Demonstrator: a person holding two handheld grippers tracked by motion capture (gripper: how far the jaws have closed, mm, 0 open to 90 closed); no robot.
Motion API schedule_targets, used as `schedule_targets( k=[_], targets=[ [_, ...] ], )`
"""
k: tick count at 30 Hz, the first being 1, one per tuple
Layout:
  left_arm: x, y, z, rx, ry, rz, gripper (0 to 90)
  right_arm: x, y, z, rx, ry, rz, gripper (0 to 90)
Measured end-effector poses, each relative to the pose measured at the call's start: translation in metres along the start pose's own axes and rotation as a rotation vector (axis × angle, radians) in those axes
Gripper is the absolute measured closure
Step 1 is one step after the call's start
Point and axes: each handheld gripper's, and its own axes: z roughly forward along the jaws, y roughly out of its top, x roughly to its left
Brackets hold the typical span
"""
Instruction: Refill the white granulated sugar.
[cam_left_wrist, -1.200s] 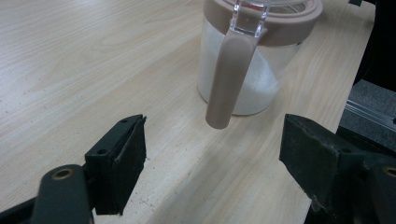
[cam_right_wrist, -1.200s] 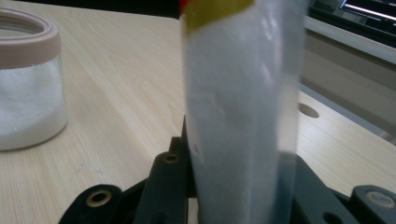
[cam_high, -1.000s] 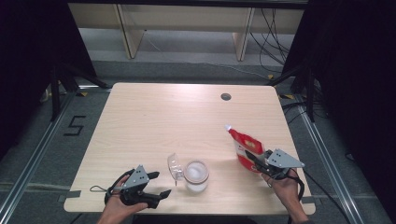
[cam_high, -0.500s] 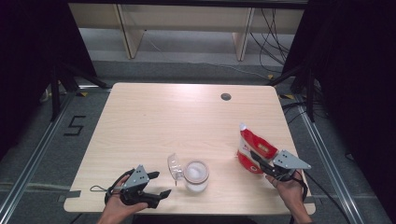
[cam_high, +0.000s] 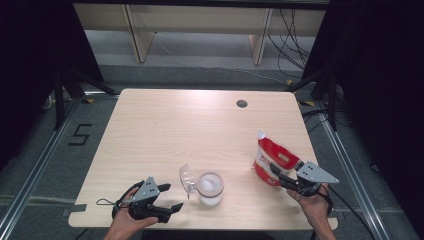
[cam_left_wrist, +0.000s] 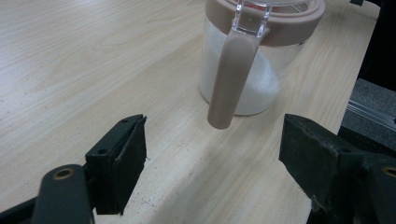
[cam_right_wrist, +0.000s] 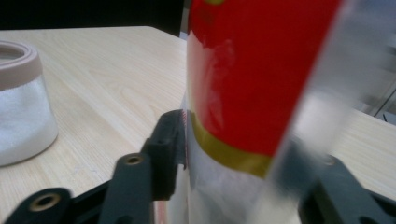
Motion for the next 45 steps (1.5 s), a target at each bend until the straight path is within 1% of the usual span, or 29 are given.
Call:
schedule_targets(
  k=[2, 3, 4, 5, 6, 7, 9, 13, 14, 15, 16, 17, 18, 20, 22, 23, 24, 28, 29, 31, 33, 35, 36, 37, 40, 41, 42, 43, 45],
  targets=[
    [-0.001, 0.000, 0.000, -0.003, -0.001, -0.008, 22.6, 0.001, 0.000, -0.005, -0.006, 0.005, 0.055, 47.6],
    [0.000, 0.000, 0.000, 0.004, 0.007, -0.002, 22.6, 0.000, 0.000, -0.008, 0.009, 0.007, 0.063, 45.2],
    [0.000, 0.000, 0.000, 0.005, 0.005, -0.003, 22.6, -0.001, 0.000, -0.009, -0.010, -0.017, 0.044, 42.4],
    [0.000, 0.000, 0.000, 0.000, -0.004, -0.003, 22.6, -0.001, 0.001, -0.011, -0.008, 0.002, 0.054, 41.4],
    [0.000, 0.000, 0.000, 0.000, -0.003, -0.001, 22.6, 0.001, 0.001, -0.015, 0.004, -0.008, 0.099, 40.2],
    [0.000, 0.000, 0.000, -0.003, -0.001, -0.011, 22.6, -0.001, 0.001, -0.016, -0.012, -0.024, 0.077, 38.3],
    [0.001, 0.000, 0.000, 0.002, 0.003, -0.006, 22.6, 0.002, 0.001, -0.021, -0.012, -0.040, 0.120, 37.4],
    [0.001, 0.000, 0.000, 0.006, 0.007, -0.003, 22.6, 0.005, 0.000, -0.031, 0.010, -0.028, 0.144, 36.1],
    [0.001, 0.000, -0.001, 0.005, 0.006, -0.007, 22.6, 0.005, -0.001, -0.032, 0.010, -0.046, 0.139, 35.7],
    [0.000, 0.000, 0.000, -0.007, 0.006, -0.022, 22.6, 0.006, -0.002, -0.035, 0.020, -0.045, 0.155, 35.5],
    [0.001, 0.000, -0.001, -0.008, 0.000, -0.009, 22.6, 0.003, -0.002, -0.036, 0.011, -0.045, 0.125, 35.2],
    [0.002, 0.001, -0.001, -0.006, 0.002, -0.006, 22.6, 0.004, -0.003, -0.038, 0.019, -0.033, 0.145, 34.7],
    [0.002, 0.000, -0.001, -0.014, 0.005, -0.013, 22.6, 0.003, -0.003, -0.040, 0.015, -0.050, 0.137, 34.6],
    [0.001, 0.000, 0.000, -0.008, 0.006, -0.015, 22.6, 0.006, -0.003, -0.044, 0.022, -0.055, 0.179, 34.3],
    [0.001, 0.001, -0.001, 0.008, 0.005, -0.011, 22.7, 0.004, -0.004, -0.045, 0.023, -0.047, 0.160, 33.3],
    [0.001, 0.001, -0.001, 0.005, 0.004, -0.014, 22.6, 0.006, -0.004, -0.047, 0.034, -0.051, 0.186, 33.3],
    [0.000, 0.001, 0.000, -0.004, 0.005, -0.022, 22.6, 0.005, -0.005, -0.048, 0.039, -0.048, 0.170, 33.2],
    [0.002, 0.001, -0.001, 0.004, 0.009, -0.008, 22.7, 0.008, -0.006, -0.048, 0.038, -0.041, 0.175, 31.9],
    [0.002, 0.001, -0.001, 0.005, 0.010, -0.008, 22.7, 0.009, -0.006, -0.049, 0.053, -0.046, 0.175, 31.3],
    [0.001, 0.001, 0.000, -0.014, 0.011, -0.019, 22.7, 0.013, -0.006, -0.051, 0.071, -0.045, 0.201, 31.3],
    [0.002, 0.001, -0.001, -0.008, 0.008, -0.018, 22.8, 0.012, -0.007, -0.052, 0.073, -0.031, 0.181, 31.3],
    [0.002, 0.001, -0.002, 0.001, 0.007, -0.013, 22.8, 0.014, -0.007, -0.053, 0.081, -0.025, 0.182, 31.1],
    [0.002, 0.002, -0.002, 0.001, 0.007, -0.013, 22.7, 0.013, -0.008, -0.052, 0.079, -0.032, 0.158, 31.0],
    [0.002, 0.002, -0.002, -0.001, 0.007, -0.015, 22.8, 0.016, -0.008, -0.052, 0.100, -0.030, 0.182, 31.0],
    [0.002, 0.002, -0.002, -0.004, 0.013, -0.020, 22.8, 0.020, -0.008, -0.053, 0.122, -0.028, 0.194, 30.9],
    [0.002, 0.002, -0.002, -0.003, 0.013, -0.022, 22.8, 0.018, -0.009, -0.053, 0.118, -0.026, 0.175, 30.9],
    [0.002, 0.002, -0.001, -0.011, 0.012, -0.026, 22.8, 0.019, -0.009, -0.054, 0.126, -0.024, 0.196, 31.0],
    [0.003, 0.002, -0.001, -0.011, 0.010, -0.010, 22.8, 0.018, -0.010, -0.054, 0.116, -0.021, 0.185, 31.0],
    [0.002, 0.002, -0.001, -0.009, 0.008, -0.029, 22.8, 0.018, -0.011, -0.054, 0.128, -0.012, 0.177, 30.8]
  ],
)
